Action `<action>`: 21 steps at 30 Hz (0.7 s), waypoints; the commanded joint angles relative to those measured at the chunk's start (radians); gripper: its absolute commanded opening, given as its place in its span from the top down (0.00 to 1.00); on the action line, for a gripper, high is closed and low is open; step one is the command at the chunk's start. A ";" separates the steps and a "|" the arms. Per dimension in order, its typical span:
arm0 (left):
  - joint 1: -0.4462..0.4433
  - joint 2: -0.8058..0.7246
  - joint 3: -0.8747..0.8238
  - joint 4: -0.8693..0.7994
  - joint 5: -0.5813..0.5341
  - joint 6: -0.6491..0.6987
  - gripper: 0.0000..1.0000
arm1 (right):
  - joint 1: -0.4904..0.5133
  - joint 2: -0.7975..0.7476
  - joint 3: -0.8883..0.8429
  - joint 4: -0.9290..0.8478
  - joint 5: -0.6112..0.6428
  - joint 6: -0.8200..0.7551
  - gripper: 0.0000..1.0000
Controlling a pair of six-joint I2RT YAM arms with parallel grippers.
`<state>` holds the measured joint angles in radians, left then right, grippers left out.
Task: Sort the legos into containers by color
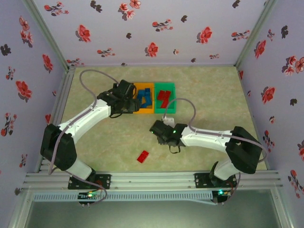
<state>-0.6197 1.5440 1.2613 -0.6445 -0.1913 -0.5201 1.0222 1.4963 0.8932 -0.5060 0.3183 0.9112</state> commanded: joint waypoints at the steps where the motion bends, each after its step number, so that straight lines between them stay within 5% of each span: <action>1: -0.003 -0.033 -0.021 -0.017 -0.019 0.004 0.27 | -0.079 -0.052 0.072 -0.006 0.076 -0.127 0.66; 17: -0.064 -0.080 -0.046 -0.035 0.018 -0.029 0.27 | -0.412 0.252 0.539 0.026 -0.077 -0.425 0.65; 21: -0.106 -0.108 -0.080 -0.043 0.020 -0.049 0.27 | -0.453 0.358 0.637 0.015 -0.127 -0.429 0.55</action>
<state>-0.7006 1.4757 1.2095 -0.6521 -0.1795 -0.5404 0.5888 1.8061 1.4647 -0.4801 0.2459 0.5133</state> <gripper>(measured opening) 0.735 0.429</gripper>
